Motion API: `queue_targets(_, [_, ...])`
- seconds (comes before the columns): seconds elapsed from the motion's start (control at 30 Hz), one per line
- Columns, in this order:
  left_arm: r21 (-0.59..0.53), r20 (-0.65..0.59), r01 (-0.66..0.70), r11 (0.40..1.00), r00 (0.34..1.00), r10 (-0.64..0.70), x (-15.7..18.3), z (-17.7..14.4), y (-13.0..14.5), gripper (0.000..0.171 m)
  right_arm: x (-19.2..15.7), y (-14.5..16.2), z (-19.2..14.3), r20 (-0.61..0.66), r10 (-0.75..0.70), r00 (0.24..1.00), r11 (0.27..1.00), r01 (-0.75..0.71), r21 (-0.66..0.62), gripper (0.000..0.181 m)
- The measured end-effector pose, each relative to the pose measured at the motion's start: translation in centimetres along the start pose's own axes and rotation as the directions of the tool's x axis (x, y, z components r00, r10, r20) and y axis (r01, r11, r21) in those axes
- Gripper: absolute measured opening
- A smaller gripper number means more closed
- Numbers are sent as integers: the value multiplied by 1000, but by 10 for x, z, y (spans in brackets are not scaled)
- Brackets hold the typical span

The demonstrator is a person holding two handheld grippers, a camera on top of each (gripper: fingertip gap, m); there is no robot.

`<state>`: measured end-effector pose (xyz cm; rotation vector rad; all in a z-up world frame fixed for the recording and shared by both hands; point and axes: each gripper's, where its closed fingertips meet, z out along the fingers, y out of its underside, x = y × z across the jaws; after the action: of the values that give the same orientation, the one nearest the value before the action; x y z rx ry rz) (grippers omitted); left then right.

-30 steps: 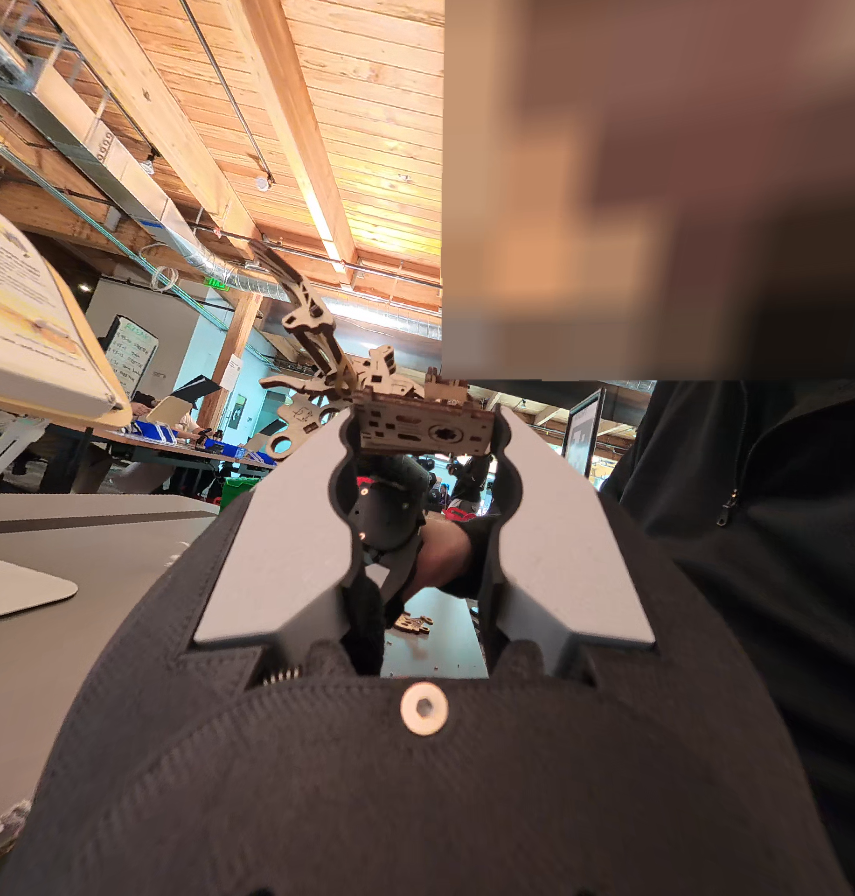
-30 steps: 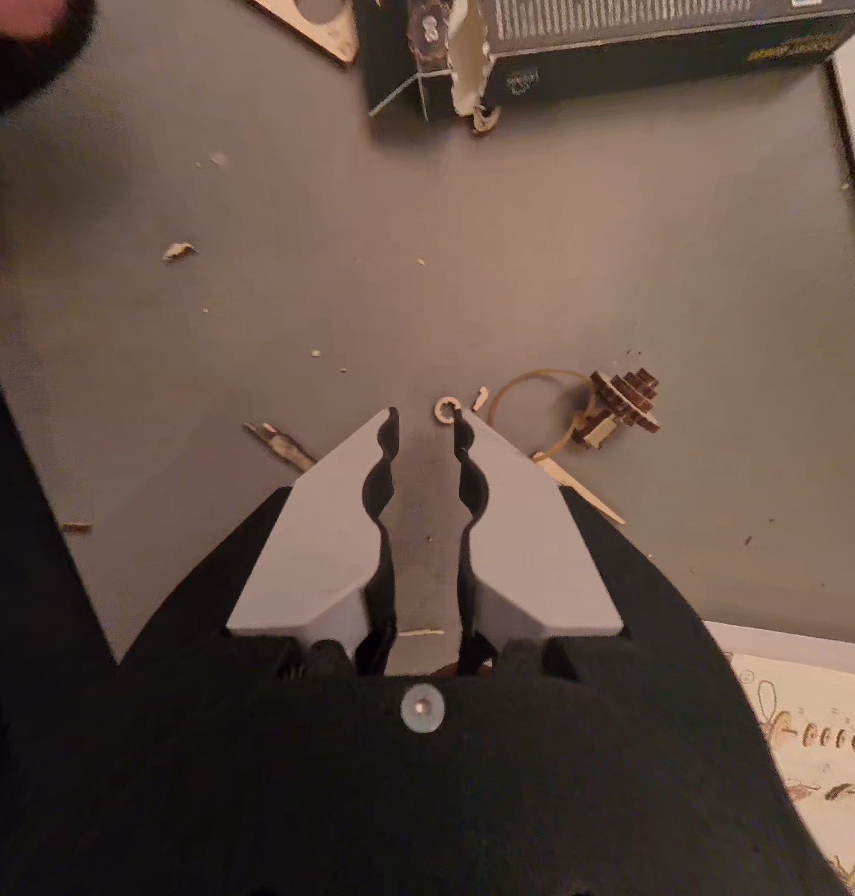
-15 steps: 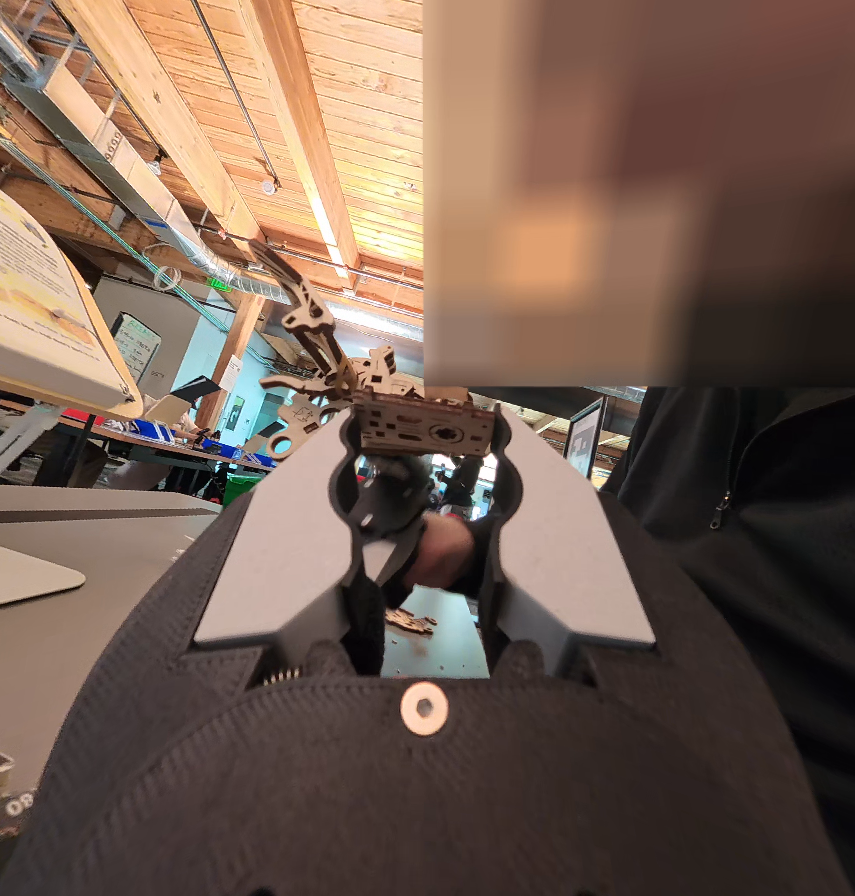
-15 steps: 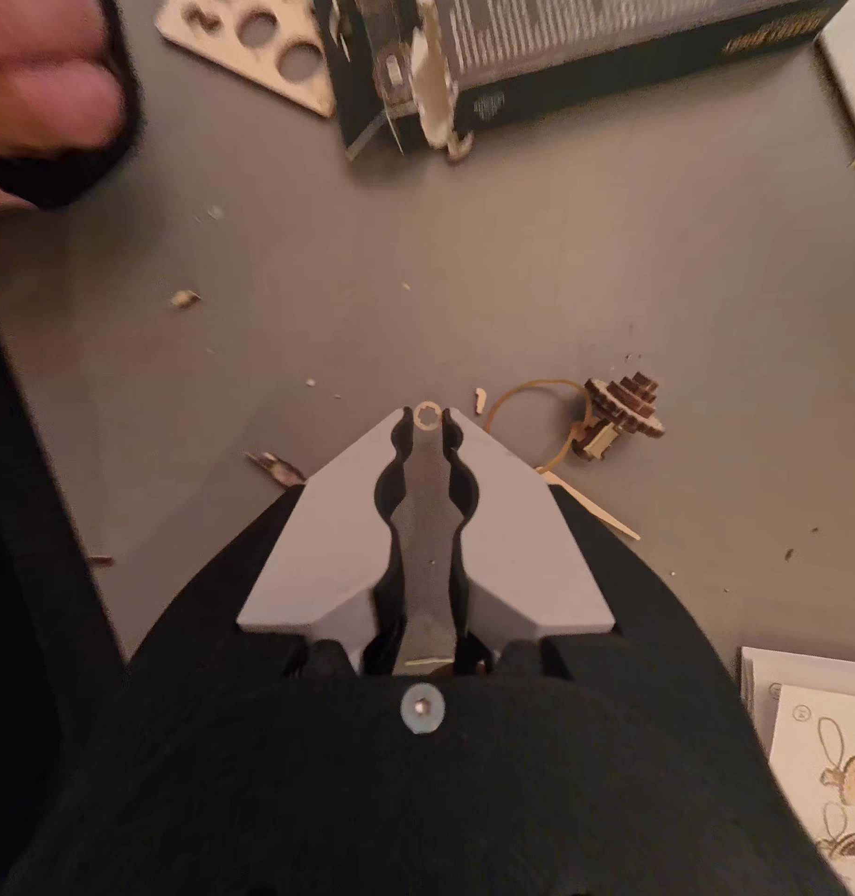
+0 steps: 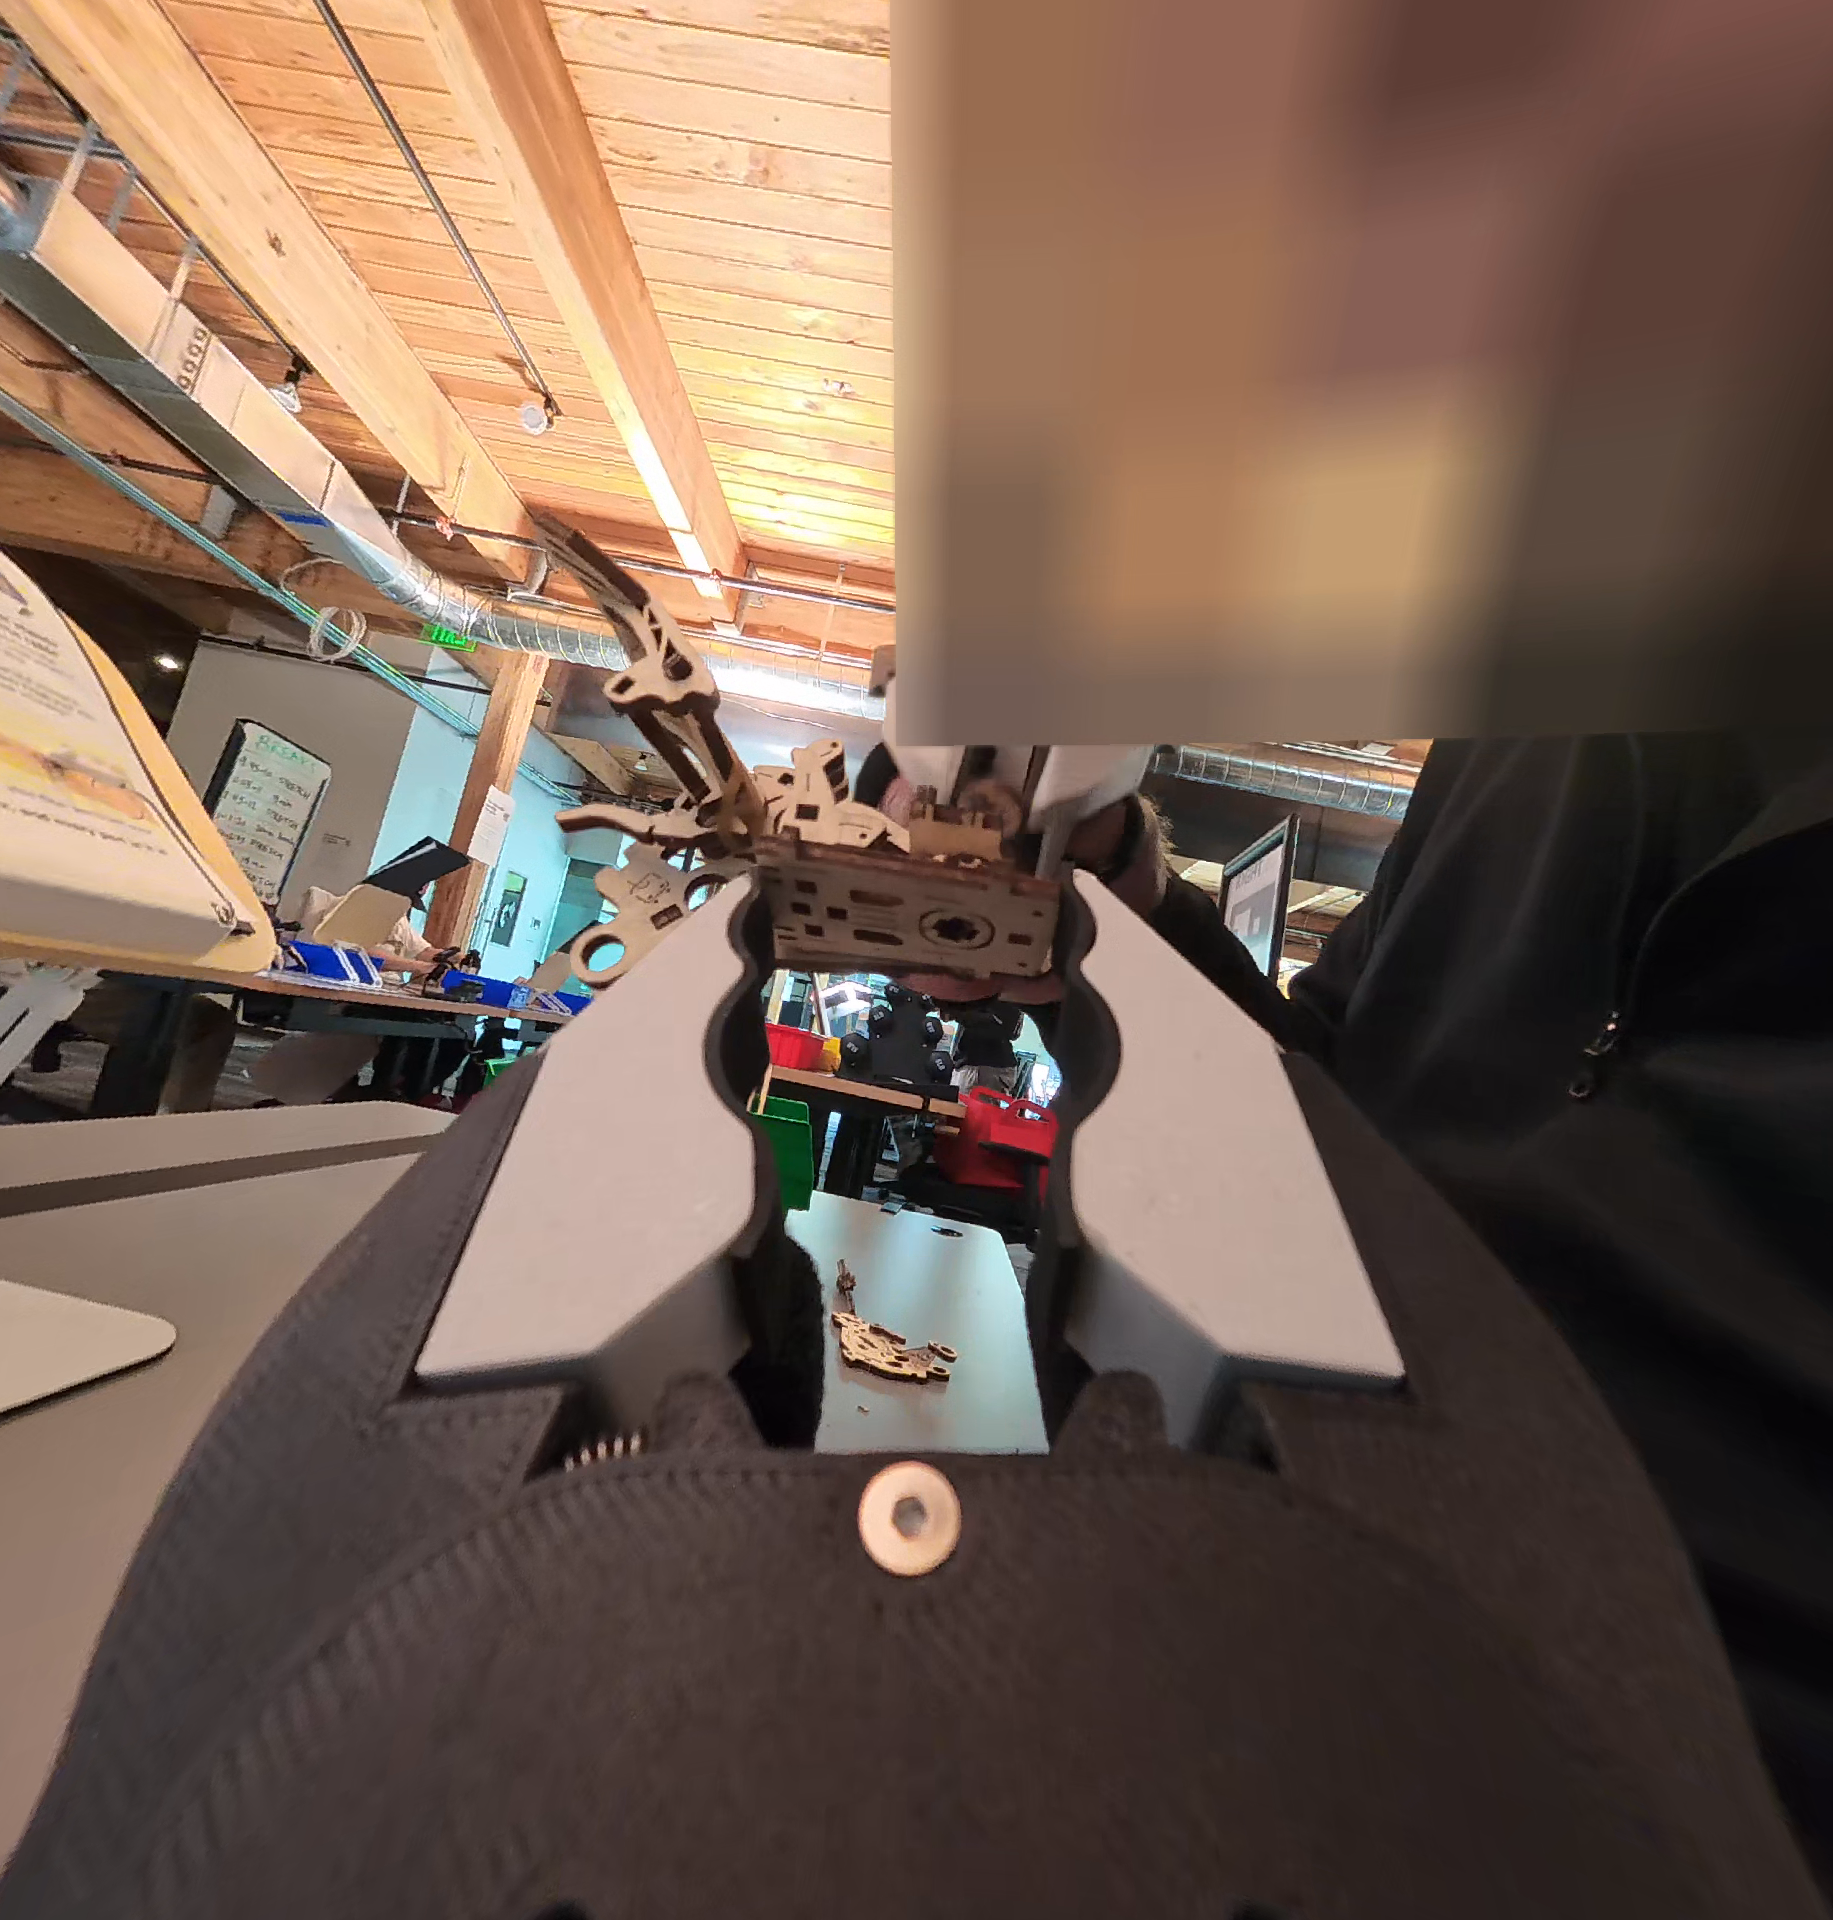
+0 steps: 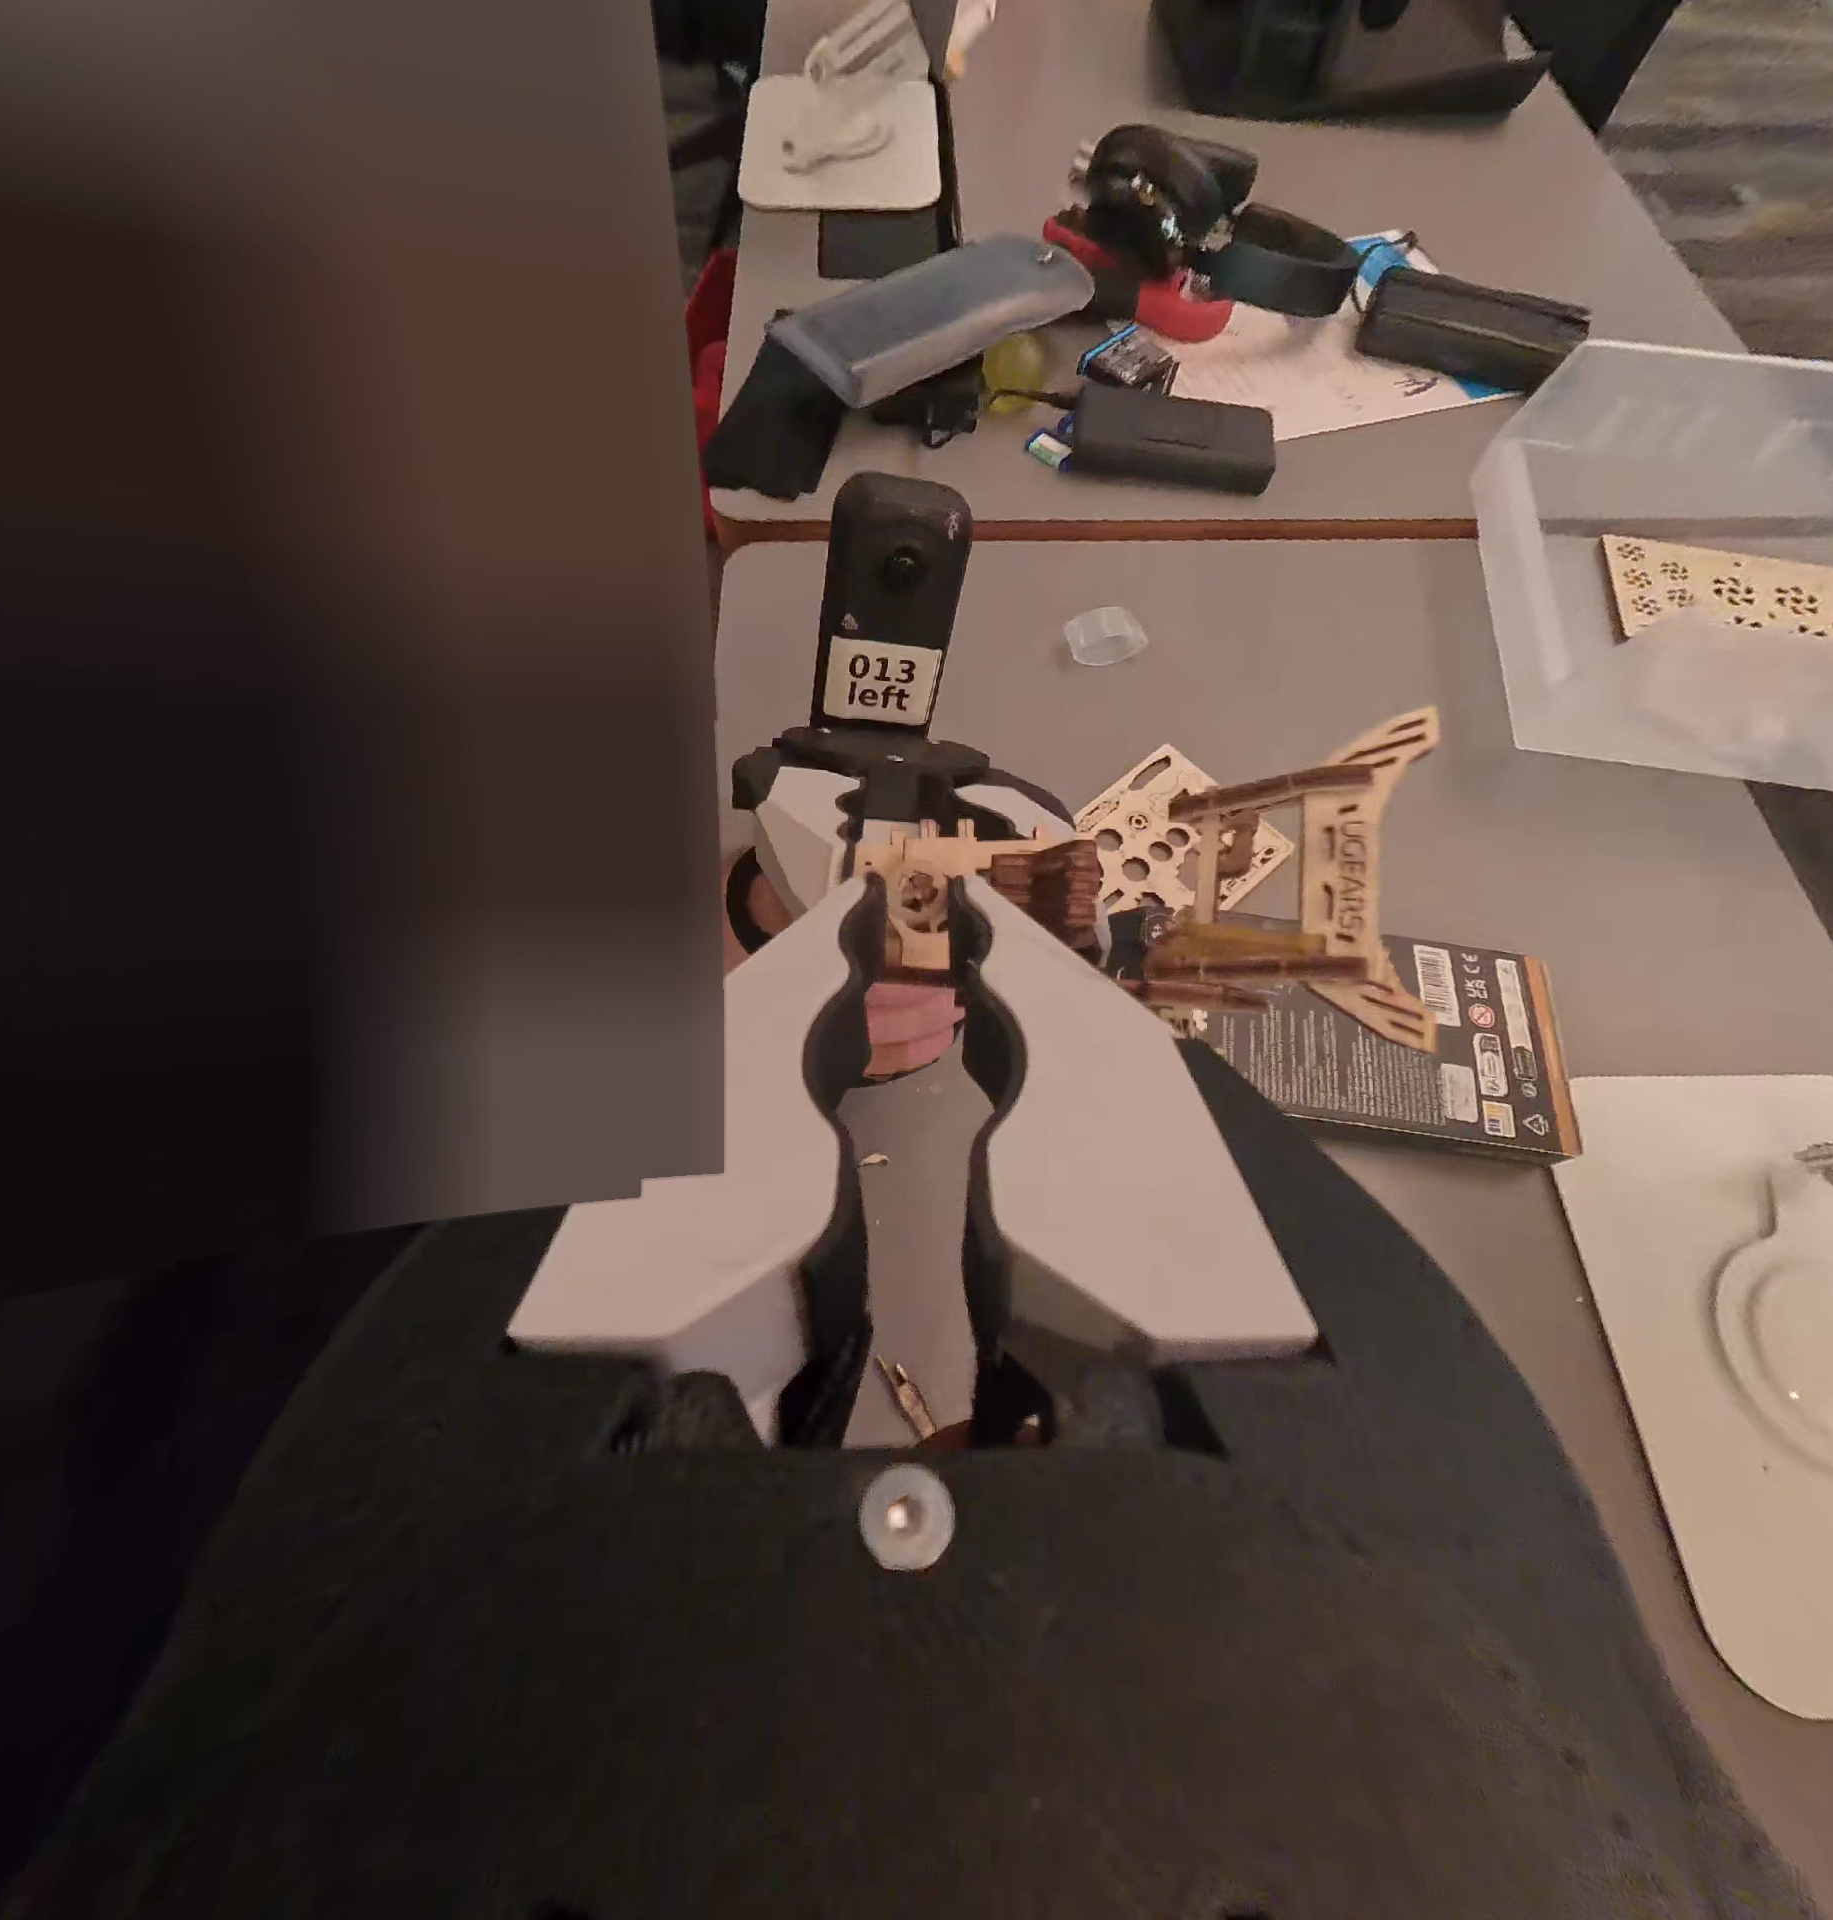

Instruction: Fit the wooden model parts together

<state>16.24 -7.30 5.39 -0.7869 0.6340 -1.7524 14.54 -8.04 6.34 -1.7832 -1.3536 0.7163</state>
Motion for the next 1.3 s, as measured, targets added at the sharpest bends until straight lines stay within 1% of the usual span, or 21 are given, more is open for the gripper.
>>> queue_targets(0.03, [1, -1, -5, 1000, 1000, 5, 1, 0, -1, 52, 0, 2, 4, -8, -6, 1000, 1000, 6, -22, 8])
queue_targets(0.1, [-3, -4, -16, 1000, 1000, 16, 3, -1, -3, 52, 1, 4, 7, -31, -10, 999, 999, 9, -49, 8])
queue_targets(0.33, [-7, -14, -31, 999, 999, 31, 7, 0, -3, 52, -2, 2, 10, -36, -27, 999, 995, 24, -97, 9])
queue_targets(0.47, [-8, -17, -40, 999, 999, 39, 8, 0, -4, 52, -5, 0, 10, -10, 3, 1000, 995, -4, -104, 8])
queue_targets(0.67, [-18, -15, -53, 998, 998, 53, 9, 0, -3, 52, -7, 3, 9, -12, 30, 999, 990, -32, -138, 8])
queue_targets(0.77, [-10, -19, -45, 999, 999, 44, 9, 0, -3, 52, -6, 3, 9, -26, 45, 999, 989, -48, -138, 10])
queue_targets(0.83, [-9, -23, -44, 999, 999, 44, 10, 1, -3, 52, -6, 4, 9, -31, 36, 999, 989, -40, -141, 15])
queue_targets(0.97, [-4, -31, -37, 999, 999, 37, 11, 1, -3, 52, -7, 3, 8, -33, 25, 999, 991, -29, -130, 16])
queue_targets(1.1, [-5, -32, -35, 999, 999, 35, 11, 1, -3, 52, -7, 2, 2, -31, 9, 999, 991, -13, -130, 10])
queue_targets(1.3, [-20, -28, -42, 999, 999, 41, 11, 3, 0, 52, -8, 5, 3, -38, 13, 999, 988, -18, -153, 4])
